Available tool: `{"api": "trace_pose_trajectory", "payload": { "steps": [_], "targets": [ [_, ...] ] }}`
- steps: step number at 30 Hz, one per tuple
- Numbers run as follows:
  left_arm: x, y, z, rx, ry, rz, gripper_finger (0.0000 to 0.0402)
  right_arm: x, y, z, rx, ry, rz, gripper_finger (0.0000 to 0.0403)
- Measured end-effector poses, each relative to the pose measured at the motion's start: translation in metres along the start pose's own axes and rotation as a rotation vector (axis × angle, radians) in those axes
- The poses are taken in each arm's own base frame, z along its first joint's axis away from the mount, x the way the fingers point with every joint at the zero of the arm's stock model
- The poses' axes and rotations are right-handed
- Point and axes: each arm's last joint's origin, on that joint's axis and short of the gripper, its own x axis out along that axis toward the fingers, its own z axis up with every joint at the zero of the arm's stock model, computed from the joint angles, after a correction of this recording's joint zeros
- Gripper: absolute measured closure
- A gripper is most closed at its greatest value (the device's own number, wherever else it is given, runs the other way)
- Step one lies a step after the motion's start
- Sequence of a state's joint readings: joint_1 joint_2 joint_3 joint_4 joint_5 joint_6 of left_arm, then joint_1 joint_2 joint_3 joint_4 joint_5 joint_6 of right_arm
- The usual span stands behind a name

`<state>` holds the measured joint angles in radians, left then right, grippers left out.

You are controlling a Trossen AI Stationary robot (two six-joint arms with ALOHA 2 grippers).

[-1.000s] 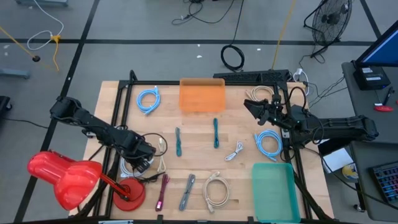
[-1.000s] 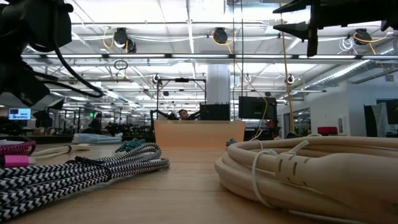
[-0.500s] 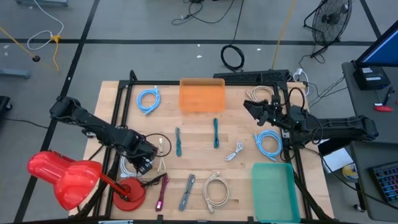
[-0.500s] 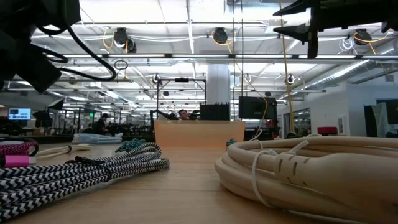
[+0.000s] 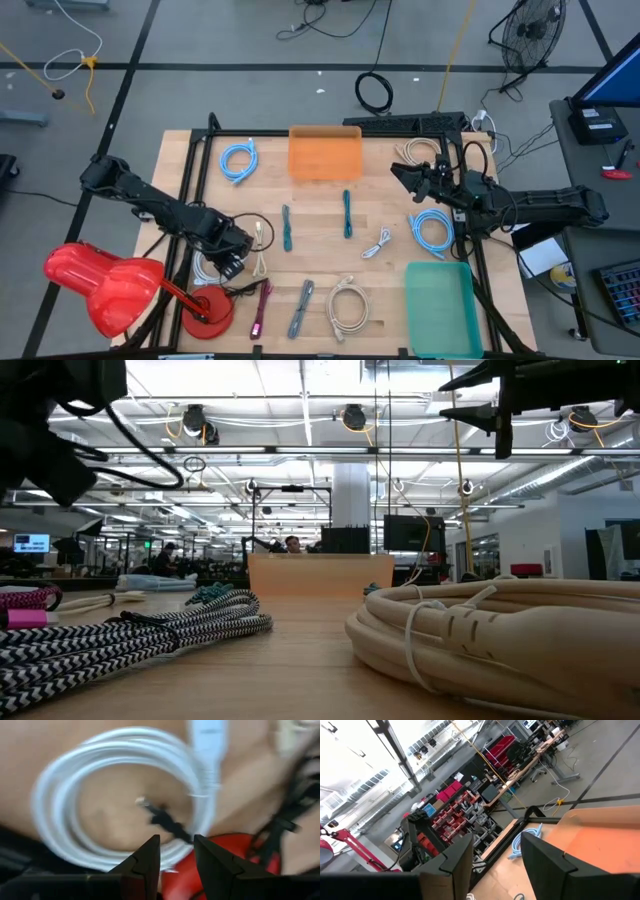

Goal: Pick & Place USB Port
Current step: Adjust the black desk lamp wire

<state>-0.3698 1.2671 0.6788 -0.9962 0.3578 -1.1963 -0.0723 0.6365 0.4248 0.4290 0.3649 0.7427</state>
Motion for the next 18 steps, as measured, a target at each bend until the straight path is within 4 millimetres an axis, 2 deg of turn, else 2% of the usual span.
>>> {"api": "trace_pose_trajectory", "payload": {
  "steps": [7, 12, 18],
  "targets": [
    [0.001, 0.002, -0.002, -0.033, 0.008, 0.022, 0.0281, 0.000, 0.000, 0.000, 0.004, 0.000, 0.000, 0.0248],
    [0.011, 0.000, 0.000, -0.047, 0.006, -0.041, 0.0280, 0.000, 0.000, 0.000, 0.004, 0.000, 0.000, 0.0248],
    [0.021, 0.006, -0.001, -0.063, 0.021, -0.019, 0.0238, 0.000, 0.000, 0.000, 0.004, 0.001, 0.001, 0.0248]
  ]
}}
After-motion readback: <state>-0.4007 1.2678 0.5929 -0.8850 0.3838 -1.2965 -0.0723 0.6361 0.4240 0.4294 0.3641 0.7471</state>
